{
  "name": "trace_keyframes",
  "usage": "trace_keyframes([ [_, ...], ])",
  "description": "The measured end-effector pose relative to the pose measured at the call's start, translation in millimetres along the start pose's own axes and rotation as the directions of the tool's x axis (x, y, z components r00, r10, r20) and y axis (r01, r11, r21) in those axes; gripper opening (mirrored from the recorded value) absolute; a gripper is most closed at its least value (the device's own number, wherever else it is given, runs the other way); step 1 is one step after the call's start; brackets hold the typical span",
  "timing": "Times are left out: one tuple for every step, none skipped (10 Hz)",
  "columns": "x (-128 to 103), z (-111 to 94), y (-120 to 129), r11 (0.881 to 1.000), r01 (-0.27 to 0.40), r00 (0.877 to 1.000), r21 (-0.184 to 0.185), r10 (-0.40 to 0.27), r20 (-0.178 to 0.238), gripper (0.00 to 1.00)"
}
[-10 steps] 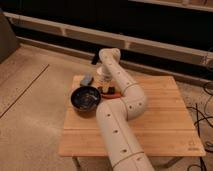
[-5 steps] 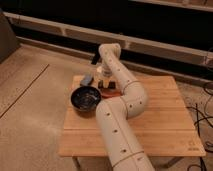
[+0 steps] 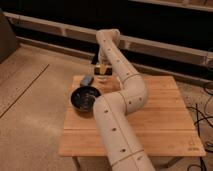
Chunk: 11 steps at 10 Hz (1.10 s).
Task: Place the eraser on the white sponge
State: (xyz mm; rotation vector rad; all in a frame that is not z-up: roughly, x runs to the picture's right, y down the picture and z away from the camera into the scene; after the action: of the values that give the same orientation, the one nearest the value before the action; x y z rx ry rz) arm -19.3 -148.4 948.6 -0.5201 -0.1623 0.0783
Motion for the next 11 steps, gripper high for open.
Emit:
trace_keyframes([
  [-12, -14, -7, 0.999, 0.022, 1.000, 0.030, -0.023, 0.016, 0.00],
  [-22, -27, -13, 0.998, 0.043, 0.999, 0.055, -0.045, 0.026, 0.00],
  [-27, -34, -16, 0.996, 0.055, 0.998, 0.069, -0.058, 0.030, 0.00],
  [-33, -42, -18, 0.994, 0.071, 0.997, 0.083, -0.074, 0.031, 0.00],
  [-35, -45, -19, 0.993, 0.082, 0.996, 0.088, -0.085, 0.028, 0.00],
  [-33, -46, -19, 0.992, 0.089, 0.996, 0.086, -0.091, 0.023, 0.00],
  [-28, -45, -18, 0.993, 0.090, 0.996, 0.081, -0.092, 0.017, 0.00],
  [-23, -43, -16, 0.993, 0.094, 0.996, 0.071, -0.094, 0.006, 0.00],
  [-24, -44, -16, 0.992, 0.103, 0.995, 0.069, -0.103, 0.002, 0.00],
  [-29, -46, -17, 0.990, 0.123, 0.992, 0.071, -0.123, -0.009, 0.00],
  [-33, -48, -18, 0.988, 0.138, 0.990, 0.076, -0.137, -0.018, 0.00],
])
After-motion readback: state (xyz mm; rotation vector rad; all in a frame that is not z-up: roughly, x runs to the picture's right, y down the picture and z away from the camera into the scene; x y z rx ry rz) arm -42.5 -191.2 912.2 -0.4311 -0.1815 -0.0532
